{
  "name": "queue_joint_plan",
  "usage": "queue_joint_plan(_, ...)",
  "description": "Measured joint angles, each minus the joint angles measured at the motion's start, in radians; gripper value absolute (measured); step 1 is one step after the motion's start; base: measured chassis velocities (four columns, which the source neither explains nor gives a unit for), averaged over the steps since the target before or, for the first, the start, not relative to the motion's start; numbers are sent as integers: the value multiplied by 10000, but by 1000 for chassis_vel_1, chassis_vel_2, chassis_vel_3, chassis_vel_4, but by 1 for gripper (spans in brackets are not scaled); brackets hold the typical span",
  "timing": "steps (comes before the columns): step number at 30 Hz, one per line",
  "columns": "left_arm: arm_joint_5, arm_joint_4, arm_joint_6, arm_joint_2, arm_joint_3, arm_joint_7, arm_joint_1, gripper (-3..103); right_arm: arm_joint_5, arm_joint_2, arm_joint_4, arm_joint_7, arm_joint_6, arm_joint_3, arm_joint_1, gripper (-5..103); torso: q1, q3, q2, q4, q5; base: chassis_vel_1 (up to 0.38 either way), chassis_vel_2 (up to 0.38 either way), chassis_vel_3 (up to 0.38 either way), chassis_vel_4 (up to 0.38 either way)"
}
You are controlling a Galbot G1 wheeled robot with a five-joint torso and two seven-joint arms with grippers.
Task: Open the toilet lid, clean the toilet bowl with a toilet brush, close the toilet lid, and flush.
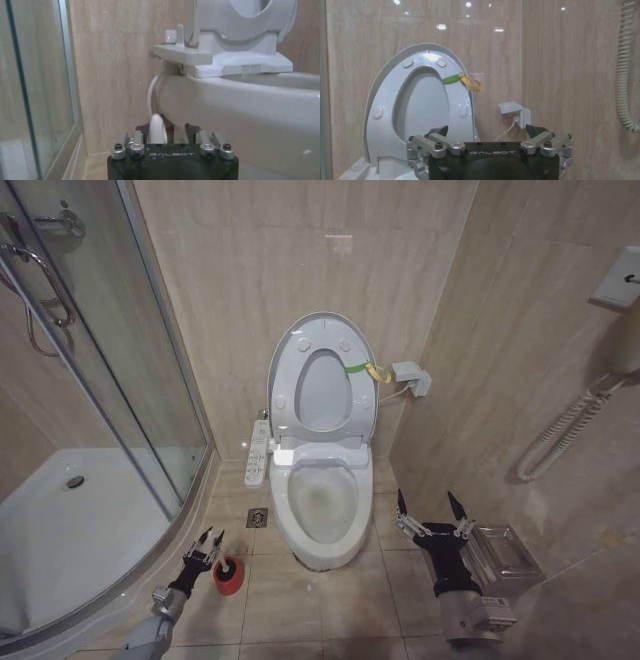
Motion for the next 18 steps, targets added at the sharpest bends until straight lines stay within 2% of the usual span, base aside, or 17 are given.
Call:
queue_joint_plan(7, 104, -1278, 108, 188, -107, -419, 726, 52, 0, 0, 0, -1, 0, 0, 0, 100, 0, 0, 0, 1, 0, 0, 0, 0, 0)
queue_joint_plan(8, 178, -1597, 142, 257, -150, -609, 915, 80, 0, 0, 0, 0, 0, 0, 0, 100, 0, 0, 0, -1, 0, 0, 0, 0, 0)
queue_joint_plan(10, 286, -1862, 192, 310, -223, -819, 1097, 80, 0, 0, 0, 0, 0, 0, 0, 100, 0, 0, 0, 0, 1, 0, 0, 0, 0)
queue_joint_plan(12, 581, -2257, 232, 350, -419, -1351, 1379, 80, 0, 0, 0, 0, 0, 0, 0, 100, 0, 0, 0, 2, 0, 0, 0, 0, 0)
queue_joint_plan(13, 581, -2257, 232, 350, -419, -1351, 1379, 80, 0, 0, 0, 0, 0, 0, 0, 100, 0, 0, 0, 2, 0, 0, 0, 0, 0)
queue_joint_plan(15, 763, -2710, 267, 426, -541, -1948, 1697, 80, 0, 0, 0, 0, 0, 0, 0, 100, 0, 0, 0, 1, 0, 0, 0, 0, 0)
queue_joint_plan(16, 903, -3214, 354, 512, -648, -2369, 1982, 100, 0, 0, 0, 0, 0, 0, 0, 100, 0, 0, 0, 4, 0, 0, 0, 0, 0)
queue_joint_plan(18, 1046, -3940, 426, 613, -805, -2764, 2307, 100, 0, 0, 0, 0, 0, 0, 0, 100, -1, -1, 0, 2, 1, 0, 0, 0, 0)
